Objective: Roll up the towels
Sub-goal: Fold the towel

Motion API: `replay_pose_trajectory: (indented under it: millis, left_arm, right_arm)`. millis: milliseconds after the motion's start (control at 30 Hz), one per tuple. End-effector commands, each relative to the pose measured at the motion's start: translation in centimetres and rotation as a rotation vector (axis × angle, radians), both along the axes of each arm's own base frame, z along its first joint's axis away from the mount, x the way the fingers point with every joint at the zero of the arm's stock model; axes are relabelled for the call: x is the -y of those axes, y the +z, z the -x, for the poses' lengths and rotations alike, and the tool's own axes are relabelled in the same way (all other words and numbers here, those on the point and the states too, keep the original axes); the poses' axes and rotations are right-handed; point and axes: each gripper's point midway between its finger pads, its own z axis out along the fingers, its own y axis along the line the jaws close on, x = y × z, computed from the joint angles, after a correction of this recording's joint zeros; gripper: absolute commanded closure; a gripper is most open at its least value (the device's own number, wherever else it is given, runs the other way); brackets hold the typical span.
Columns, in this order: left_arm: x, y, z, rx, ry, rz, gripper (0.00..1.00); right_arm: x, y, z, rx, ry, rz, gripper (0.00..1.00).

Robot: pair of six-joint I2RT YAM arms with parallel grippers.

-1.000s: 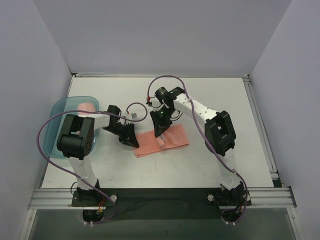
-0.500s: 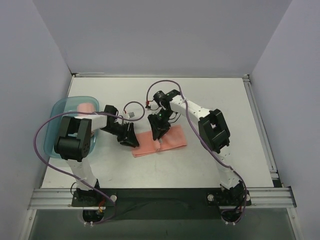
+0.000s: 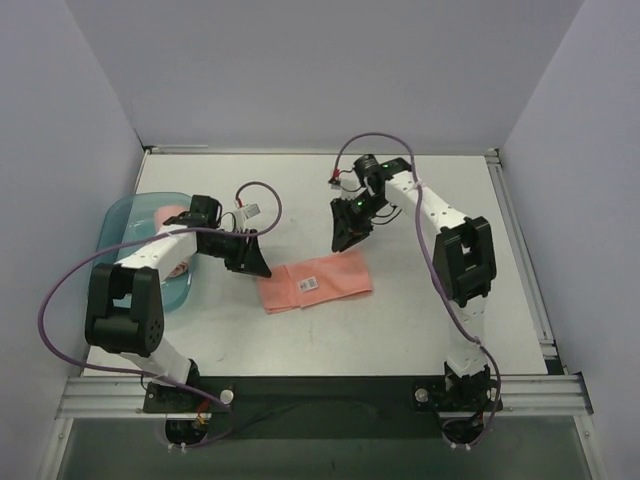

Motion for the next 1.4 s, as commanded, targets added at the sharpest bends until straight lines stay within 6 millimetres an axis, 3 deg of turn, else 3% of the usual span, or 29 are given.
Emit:
replay_pose_trajectory:
  millis: [0, 67, 233, 300, 433, 567, 633, 700, 800, 867, 933, 1033, 1100, 1167, 1267, 1367]
  left_arm:
    - [1.8, 2.2, -1.5, 0.084, -0.052, 0.032, 0.54]
    - [3.9, 3.0, -2.4, 0.125, -0.102, 0.054, 0.55]
    - [9.3, 3.2, -2.6, 0.126, -0.188, 0.093, 0.56]
    - [11.6, 1.9, -1.9, 0.084, -0.228, 0.092, 0.56]
    - [13.3, -1.8, -1.1, 0.022, -0.250, 0.019, 0.55]
    - [11.3, -5.3, -1.6, -0.038, -0.187, -0.092, 0.55]
    - [8.8, -6.1, -2.4, -0.032, -0.147, -0.154, 0.55]
    - [6.0, -7.2, -1.9, -0.061, -0.134, -0.233, 0.54]
    - [2.4, -7.4, -2.5, -0.068, -0.091, -0.298, 0.54]
    - [0.9, -6.2, -3.6, -0.035, -0.052, -0.281, 0.52]
    - [1.0, -4.6, -4.0, 0.014, -0.080, -0.226, 0.50]
    - [1.1, -2.1, -3.6, 0.098, -0.139, -0.185, 0.47]
    - [0.9, -1.5, -2.7, 0.108, -0.150, -0.187, 0.47]
    - [1.2, -1.3, -1.7, 0.094, -0.161, -0.174, 0.47]
    - [1.6, -2.4, -0.5, 0.054, -0.177, -0.193, 0.49]
    - [2.2, -3.7, 0.3, 0.007, -0.195, -0.214, 0.52]
  right_arm:
    - [3.5, -0.6, 0.3, -0.043, -0.034, 0.036, 0.76]
    - [4.5, -2.1, 0.6, -0.077, -0.039, 0.062, 0.85]
    - [4.9, -4.9, 1.2, -0.141, -0.045, 0.078, 0.87]
    - [5.0, -5.6, 1.0, -0.146, -0.047, 0.083, 0.87]
    - [5.5, -7.5, 1.1, -0.169, -0.063, 0.125, 0.87]
    - [7.4, -9.4, 1.0, -0.188, -0.117, 0.199, 0.87]
    - [8.2, -9.8, 1.5, -0.222, -0.148, 0.212, 0.87]
    - [9.0, -9.9, 1.6, -0.242, -0.179, 0.206, 0.86]
    - [9.1, -9.5, 2.8, -0.271, -0.184, 0.189, 0.86]
    - [8.2, -8.6, 4.4, -0.298, -0.166, 0.142, 0.86]
    - [7.4, -7.1, 5.4, -0.292, -0.140, 0.092, 0.86]
    - [5.0, -3.2, 7.1, -0.307, -0.089, -0.079, 0.81]
    - [4.4, -0.5, 6.5, -0.245, -0.079, -0.151, 0.78]
    - [4.6, 0.8, 5.0, -0.169, -0.081, -0.160, 0.76]
    - [6.2, 0.5, 1.5, -0.042, -0.112, -0.066, 0.75]
    - [7.6, -2.0, -0.4, 0.016, -0.091, 0.046, 0.75]
